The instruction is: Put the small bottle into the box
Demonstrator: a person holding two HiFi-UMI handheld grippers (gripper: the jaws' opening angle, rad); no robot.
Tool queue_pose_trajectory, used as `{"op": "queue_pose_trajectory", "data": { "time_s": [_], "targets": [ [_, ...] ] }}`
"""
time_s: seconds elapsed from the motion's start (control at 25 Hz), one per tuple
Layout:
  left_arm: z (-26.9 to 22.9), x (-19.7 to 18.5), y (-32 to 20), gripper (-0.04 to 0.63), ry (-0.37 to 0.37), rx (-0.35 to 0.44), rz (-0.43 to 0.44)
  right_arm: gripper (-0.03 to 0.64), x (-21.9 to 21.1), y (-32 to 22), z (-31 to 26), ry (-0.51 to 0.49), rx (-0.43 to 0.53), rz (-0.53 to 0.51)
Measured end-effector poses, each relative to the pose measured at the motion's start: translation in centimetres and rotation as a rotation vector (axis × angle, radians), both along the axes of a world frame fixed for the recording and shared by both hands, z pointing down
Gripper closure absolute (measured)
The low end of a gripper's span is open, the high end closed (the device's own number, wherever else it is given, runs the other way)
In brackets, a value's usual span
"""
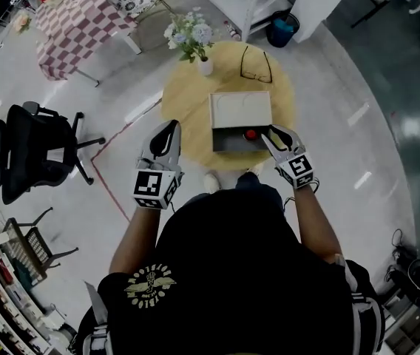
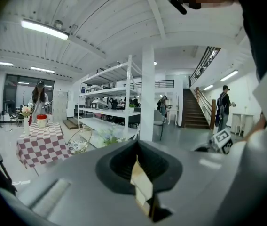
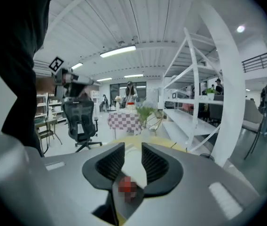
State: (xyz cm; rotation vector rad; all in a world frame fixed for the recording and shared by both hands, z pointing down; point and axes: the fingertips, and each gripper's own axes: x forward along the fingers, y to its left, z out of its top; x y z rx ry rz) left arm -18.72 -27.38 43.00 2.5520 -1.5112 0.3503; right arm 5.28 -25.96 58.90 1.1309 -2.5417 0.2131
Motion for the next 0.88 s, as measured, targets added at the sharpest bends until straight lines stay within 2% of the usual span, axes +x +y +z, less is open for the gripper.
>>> {"op": "queue_pose_trajectory", "data": {
  "time_s": [0.08,0.24,0.36,0.52,0.68,0.88],
  "targets": [
    [-1.4,0.4,-0.5,0.595,0.031,0.029,0.002,0.6,1.4,0.0,-6.3,-0.042,0.079,0.052],
    [-4.8,0.9,-1.1,0.595,0.07,0.09,0.015,0.609,3.5,0.7,-18.6,-0.181,0.252,0.13],
    [-7.0,1.1,-1.1,0.595,0.092,0.13,0.029,0.609,4.5,1.8,-24.0,-0.211,0.329,0.168],
    [-8.0,2.2,-0.7,0.595,0.11,0.15,0.078,0.609,5.1,3.1,-26.7,-0.19,0.363,0.214],
    [-8.2,4.3,-0.6,0.595,0.108,0.162,0.11,0.609,6.4,3.7,-26.8,-0.199,0.361,0.251],
    [-8.2,6.8,0.1,0.595,0.099,0.155,0.103,0.609,7.7,3.6,-26.2,-0.213,0.327,0.215]
  ]
}}
